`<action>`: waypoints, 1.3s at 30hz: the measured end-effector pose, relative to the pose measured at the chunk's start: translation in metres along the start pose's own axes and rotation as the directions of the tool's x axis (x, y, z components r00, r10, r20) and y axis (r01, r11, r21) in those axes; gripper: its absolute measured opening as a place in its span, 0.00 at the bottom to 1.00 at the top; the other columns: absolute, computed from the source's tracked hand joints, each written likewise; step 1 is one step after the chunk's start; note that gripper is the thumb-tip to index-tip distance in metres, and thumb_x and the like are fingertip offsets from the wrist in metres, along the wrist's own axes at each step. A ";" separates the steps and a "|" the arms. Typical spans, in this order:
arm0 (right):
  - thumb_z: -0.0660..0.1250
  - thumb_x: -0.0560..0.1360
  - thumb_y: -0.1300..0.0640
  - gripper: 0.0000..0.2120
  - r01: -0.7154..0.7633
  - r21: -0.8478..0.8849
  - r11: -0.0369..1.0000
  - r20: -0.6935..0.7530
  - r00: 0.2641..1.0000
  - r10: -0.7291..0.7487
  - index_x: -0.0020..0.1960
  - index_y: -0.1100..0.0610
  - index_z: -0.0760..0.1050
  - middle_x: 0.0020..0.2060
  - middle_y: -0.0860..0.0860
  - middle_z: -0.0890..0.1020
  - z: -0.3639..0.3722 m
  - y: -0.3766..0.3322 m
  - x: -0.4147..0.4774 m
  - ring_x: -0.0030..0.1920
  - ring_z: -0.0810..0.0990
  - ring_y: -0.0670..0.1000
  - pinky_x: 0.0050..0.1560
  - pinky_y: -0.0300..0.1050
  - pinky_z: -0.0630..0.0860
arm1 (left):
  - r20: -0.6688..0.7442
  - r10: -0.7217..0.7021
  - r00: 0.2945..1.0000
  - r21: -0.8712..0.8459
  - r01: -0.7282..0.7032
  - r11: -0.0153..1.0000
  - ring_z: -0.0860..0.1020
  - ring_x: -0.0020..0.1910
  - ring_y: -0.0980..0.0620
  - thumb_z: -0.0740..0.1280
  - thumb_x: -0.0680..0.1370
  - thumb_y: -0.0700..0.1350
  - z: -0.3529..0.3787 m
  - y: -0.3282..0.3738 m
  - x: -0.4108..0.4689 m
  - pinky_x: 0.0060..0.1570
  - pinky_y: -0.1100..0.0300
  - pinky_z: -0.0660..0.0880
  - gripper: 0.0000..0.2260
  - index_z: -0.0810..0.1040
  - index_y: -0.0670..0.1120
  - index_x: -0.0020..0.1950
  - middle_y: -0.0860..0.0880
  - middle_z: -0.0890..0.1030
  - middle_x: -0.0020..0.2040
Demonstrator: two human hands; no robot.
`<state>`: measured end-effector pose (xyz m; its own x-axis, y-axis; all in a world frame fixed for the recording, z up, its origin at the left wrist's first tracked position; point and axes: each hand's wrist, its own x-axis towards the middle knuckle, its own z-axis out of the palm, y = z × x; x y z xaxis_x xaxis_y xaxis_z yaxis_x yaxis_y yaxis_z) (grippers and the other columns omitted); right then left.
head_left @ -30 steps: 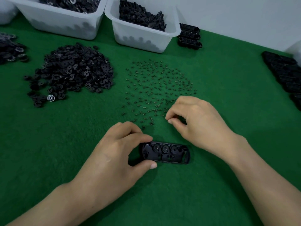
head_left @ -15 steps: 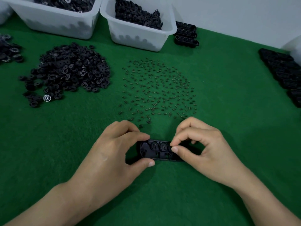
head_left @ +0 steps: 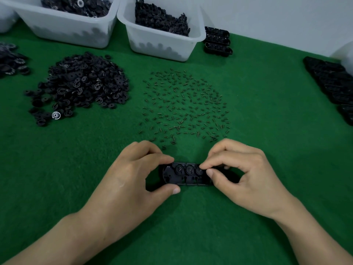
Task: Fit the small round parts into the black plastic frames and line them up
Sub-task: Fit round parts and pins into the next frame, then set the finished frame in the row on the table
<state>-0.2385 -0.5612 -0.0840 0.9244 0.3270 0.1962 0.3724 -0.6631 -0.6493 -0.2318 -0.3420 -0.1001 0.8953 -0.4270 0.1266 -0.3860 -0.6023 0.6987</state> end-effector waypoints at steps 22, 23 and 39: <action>0.74 0.68 0.57 0.04 0.024 -0.060 0.998 0.091 0.996 -0.019 0.41 0.53 0.80 0.44 0.48 0.77 -0.008 0.000 -0.007 0.44 0.76 0.45 0.45 0.34 0.71 | -0.048 -0.021 0.999 0.101 0.025 0.995 0.74 0.44 0.60 0.67 0.64 0.59 -0.007 0.016 0.008 0.41 0.72 0.69 0.24 0.81 0.50 0.55 0.60 0.75 0.44; 0.74 0.68 0.57 0.03 0.024 -0.061 0.998 0.077 0.997 -0.019 0.41 0.53 0.80 0.45 0.48 0.77 -0.011 0.001 -0.005 0.45 0.76 0.45 0.46 0.33 0.71 | -0.056 -0.028 0.998 0.094 0.033 0.995 0.74 0.43 0.61 0.69 0.64 0.58 -0.008 0.017 0.012 0.42 0.73 0.69 0.23 0.80 0.50 0.57 0.60 0.75 0.44; 0.72 0.69 0.64 0.01 -0.170 -0.210 0.963 -0.407 0.911 0.072 0.39 0.61 0.80 0.48 0.54 0.82 -0.082 0.126 0.141 0.49 0.74 0.45 0.59 0.48 0.72 | 0.056 -0.234 0.971 -0.401 0.237 0.885 0.73 0.50 0.61 0.65 0.76 0.41 0.032 0.023 0.232 0.39 0.67 0.70 0.15 0.68 0.53 0.60 0.50 0.72 0.62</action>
<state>-0.0538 -0.6543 -0.0778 0.9020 -0.0241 0.4311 0.2185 -0.8357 -0.5039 -0.0402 -0.4765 -0.0770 0.9469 -0.3114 -0.0801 -0.0408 -0.3636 0.9306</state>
